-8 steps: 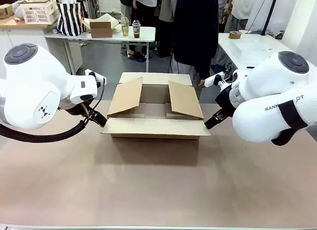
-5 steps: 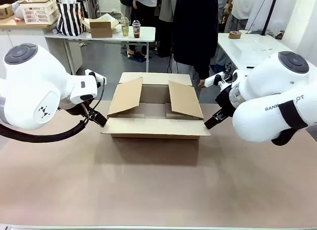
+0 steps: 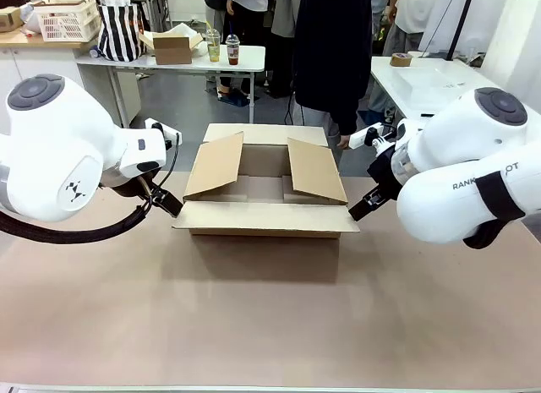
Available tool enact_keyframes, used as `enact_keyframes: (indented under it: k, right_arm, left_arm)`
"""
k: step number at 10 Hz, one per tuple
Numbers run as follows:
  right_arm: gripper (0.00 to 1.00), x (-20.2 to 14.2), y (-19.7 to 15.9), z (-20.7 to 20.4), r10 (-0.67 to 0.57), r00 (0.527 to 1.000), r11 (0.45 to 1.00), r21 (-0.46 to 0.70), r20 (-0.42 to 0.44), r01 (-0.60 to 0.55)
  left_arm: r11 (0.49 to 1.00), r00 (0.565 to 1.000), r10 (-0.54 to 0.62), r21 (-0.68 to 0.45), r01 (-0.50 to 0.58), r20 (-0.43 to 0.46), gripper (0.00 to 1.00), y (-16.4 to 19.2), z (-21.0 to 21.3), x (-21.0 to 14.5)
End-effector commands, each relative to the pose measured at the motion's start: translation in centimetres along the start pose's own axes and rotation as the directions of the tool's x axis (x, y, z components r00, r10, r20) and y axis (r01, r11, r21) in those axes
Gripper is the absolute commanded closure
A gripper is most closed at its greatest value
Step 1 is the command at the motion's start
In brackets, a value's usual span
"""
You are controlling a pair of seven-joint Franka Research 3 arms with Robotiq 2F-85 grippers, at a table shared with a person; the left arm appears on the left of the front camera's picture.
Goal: Pack the gift set into the box.
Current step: Place both hands on the side flaps of the Package Box and spread them outward.
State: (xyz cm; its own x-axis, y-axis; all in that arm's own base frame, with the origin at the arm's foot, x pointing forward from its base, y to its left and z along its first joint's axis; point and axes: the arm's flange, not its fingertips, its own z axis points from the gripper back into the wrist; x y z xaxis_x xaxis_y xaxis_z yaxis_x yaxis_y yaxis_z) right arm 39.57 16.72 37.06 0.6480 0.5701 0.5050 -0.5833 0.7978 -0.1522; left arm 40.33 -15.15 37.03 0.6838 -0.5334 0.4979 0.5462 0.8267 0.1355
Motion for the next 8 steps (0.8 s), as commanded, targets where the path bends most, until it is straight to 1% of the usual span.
enact_keyframes:
  k: [1, 5, 6, 7, 8]
  right_arm:
    - [0.00, 0.0, 0.0, 0.0, 0.000, 1.000, 1.000, 0.000, 0.002, 0.000]
    - [0.00, 0.0, 0.0, 0.0, 0.000, 1.000, 1.000, 0.000, 0.000, 0.000]
    - [0.00, 0.0, -1.2, 3.1, -0.073, 0.997, 0.996, -0.055, -0.038, 0.071]
    - [0.00, -0.1, -2.2, 7.7, -0.121, 0.992, 0.983, -0.138, -0.023, 0.117]
    - [0.00, -0.2, -2.2, 11.4, -0.130, 0.991, 0.969, -0.208, 0.025, 0.132]
  left_arm:
    - [1.000, 1.000, 0.000, 0.000, 0.000, 0.000, 0.00, 0.0, 0.0, 0.0]
    - [1.000, 1.000, 0.000, 0.000, 0.000, 0.000, 0.00, 0.0, 0.0, 0.0]
    - [0.998, 0.999, 0.018, -0.060, -0.015, 0.041, 0.00, 0.6, 3.6, -0.4]
    - [1.000, 0.999, 0.031, -0.001, -0.031, -0.028, 0.00, 0.9, 8.2, -0.8]
    - [0.999, 0.999, 0.041, 0.001, -0.041, -0.019, 0.00, 1.0, 11.7, -1.3]
